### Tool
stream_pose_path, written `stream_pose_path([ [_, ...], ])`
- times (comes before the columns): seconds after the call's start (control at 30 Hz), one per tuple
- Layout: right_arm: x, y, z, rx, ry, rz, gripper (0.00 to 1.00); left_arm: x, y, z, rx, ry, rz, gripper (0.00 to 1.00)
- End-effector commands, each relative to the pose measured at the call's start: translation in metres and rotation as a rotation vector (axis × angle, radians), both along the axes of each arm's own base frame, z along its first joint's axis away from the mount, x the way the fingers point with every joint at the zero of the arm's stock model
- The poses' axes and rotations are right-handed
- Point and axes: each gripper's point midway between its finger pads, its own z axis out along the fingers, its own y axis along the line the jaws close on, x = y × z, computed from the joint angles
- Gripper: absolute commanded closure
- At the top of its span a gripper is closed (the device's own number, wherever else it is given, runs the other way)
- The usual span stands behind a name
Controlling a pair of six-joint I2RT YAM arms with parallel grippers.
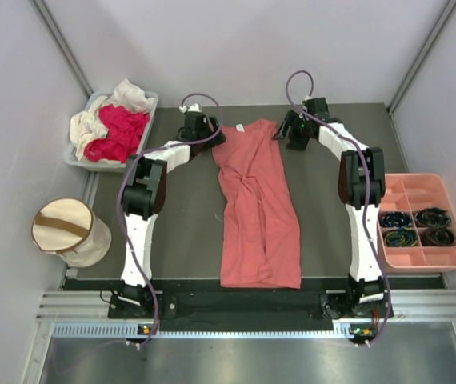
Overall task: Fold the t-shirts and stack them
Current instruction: Rotate the tshirt 90 degrees
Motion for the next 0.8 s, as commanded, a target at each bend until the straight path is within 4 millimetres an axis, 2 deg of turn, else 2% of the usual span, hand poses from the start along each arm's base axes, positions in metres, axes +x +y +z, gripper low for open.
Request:
stream_pose_path([
  [0.0, 0.011, 0.006, 0.006, 0.060, -0.010, 0.031, 0.32, 0.008, -0.016, 0.000, -0.043, -0.018, -0.066, 0.21],
  [0.07, 0.016, 0.012, 0.010, 0.085, -0.022, 0.054, 0.32, 0.007, -0.017, -0.006, -0.048, -0.008, -0.069, 0.22],
  [0.13, 0.014, 0.019, 0.000, 0.121, 0.003, 0.091, 0.34, 0.006, -0.018, -0.008, -0.055, -0.003, -0.070, 0.23],
  [0.17, 0.018, 0.022, 0.006, 0.133, -0.014, 0.103, 0.34, 0.005, -0.019, -0.009, -0.059, -0.002, -0.073, 0.24],
  [0.23, 0.017, 0.024, -0.002, 0.140, 0.009, 0.117, 0.36, 0.004, -0.019, -0.012, -0.062, 0.003, -0.074, 0.26],
  [0.3, 0.019, 0.024, -0.003, 0.136, 0.004, 0.122, 0.37, 0.004, -0.020, -0.015, -0.065, 0.005, -0.079, 0.30],
  [0.4, 0.019, 0.025, -0.007, 0.146, 0.012, 0.127, 0.46, 0.005, -0.022, -0.018, -0.069, 0.007, -0.084, 0.35],
  [0.43, 0.019, 0.025, -0.012, 0.148, 0.018, 0.128, 0.59, 0.005, -0.022, -0.019, -0.071, 0.007, -0.084, 0.37],
  [0.47, 0.020, 0.025, -0.013, 0.152, 0.020, 0.126, 0.67, 0.005, -0.023, -0.020, -0.074, 0.010, -0.087, 0.38],
  [0.5, 0.019, 0.027, -0.014, 0.159, 0.023, 0.129, 0.84, 0.006, -0.024, -0.020, -0.078, 0.007, -0.089, 0.47],
  [0.57, 0.020, 0.028, -0.017, 0.166, 0.026, 0.128, 1.00, 0.007, -0.026, -0.021, -0.085, 0.007, -0.100, 0.59],
  [0.6, 0.020, 0.027, -0.017, 0.170, 0.028, 0.124, 1.00, 0.009, -0.027, -0.021, -0.087, 0.005, -0.102, 0.75],
  [0.7, 0.024, 0.027, -0.016, 0.181, 0.016, 0.114, 1.00, 0.013, -0.029, -0.022, -0.087, 0.006, -0.106, 1.00],
  [0.73, 0.024, 0.027, -0.016, 0.185, 0.014, 0.109, 1.00, 0.014, -0.030, -0.027, -0.086, 0.013, -0.109, 1.00],
  [0.77, 0.026, 0.027, -0.016, 0.189, 0.010, 0.103, 1.00, 0.019, -0.031, -0.020, -0.089, -0.005, -0.112, 1.00],
])
